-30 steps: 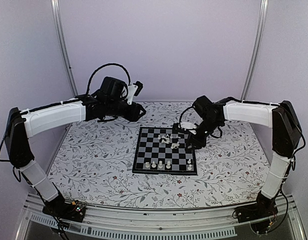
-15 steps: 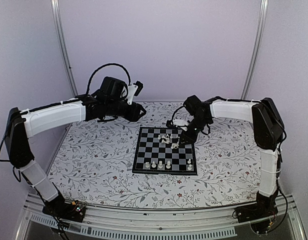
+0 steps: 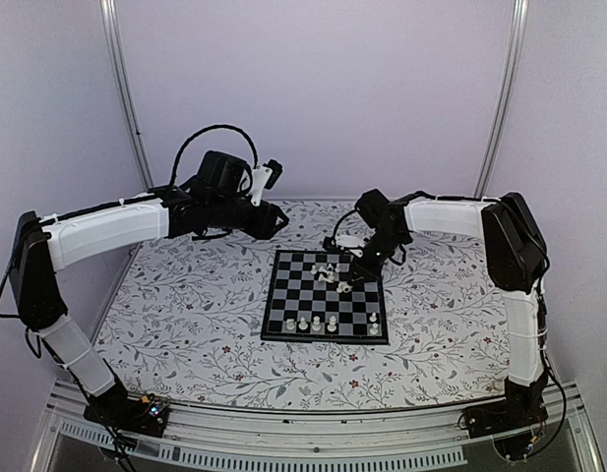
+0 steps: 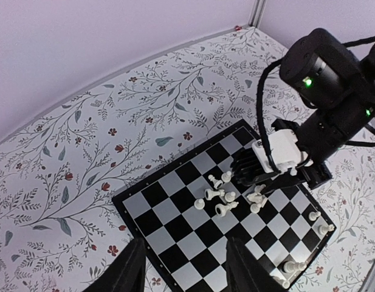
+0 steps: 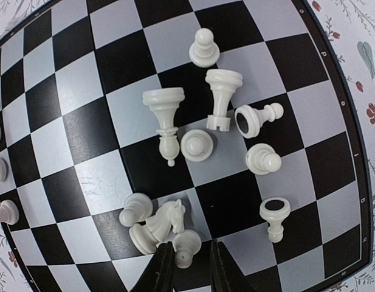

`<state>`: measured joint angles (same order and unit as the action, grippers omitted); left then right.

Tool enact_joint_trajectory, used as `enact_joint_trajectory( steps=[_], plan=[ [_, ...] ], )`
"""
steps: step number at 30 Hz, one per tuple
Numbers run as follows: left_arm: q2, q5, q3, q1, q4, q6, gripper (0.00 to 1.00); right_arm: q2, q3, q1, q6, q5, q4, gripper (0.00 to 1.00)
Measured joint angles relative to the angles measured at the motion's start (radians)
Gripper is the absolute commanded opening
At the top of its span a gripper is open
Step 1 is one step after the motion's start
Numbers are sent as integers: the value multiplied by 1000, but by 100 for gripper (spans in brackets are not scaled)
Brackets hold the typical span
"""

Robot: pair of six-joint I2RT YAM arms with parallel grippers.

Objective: Set up the chess pieces on the board
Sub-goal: Pick up the chess piece from the chessboard.

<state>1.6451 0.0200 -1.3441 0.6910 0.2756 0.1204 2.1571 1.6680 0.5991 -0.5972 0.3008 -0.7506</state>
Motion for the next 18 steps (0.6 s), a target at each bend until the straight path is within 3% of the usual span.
enact_joint_trajectory(
  steps=[9, 18],
  plan=[
    [0, 10, 0, 0, 0, 0, 48, 17, 17, 0, 14, -15, -1, 7],
    [0, 16, 0, 0, 0, 0, 48, -19, -32, 0, 12, -44, 16, 4]
  ],
)
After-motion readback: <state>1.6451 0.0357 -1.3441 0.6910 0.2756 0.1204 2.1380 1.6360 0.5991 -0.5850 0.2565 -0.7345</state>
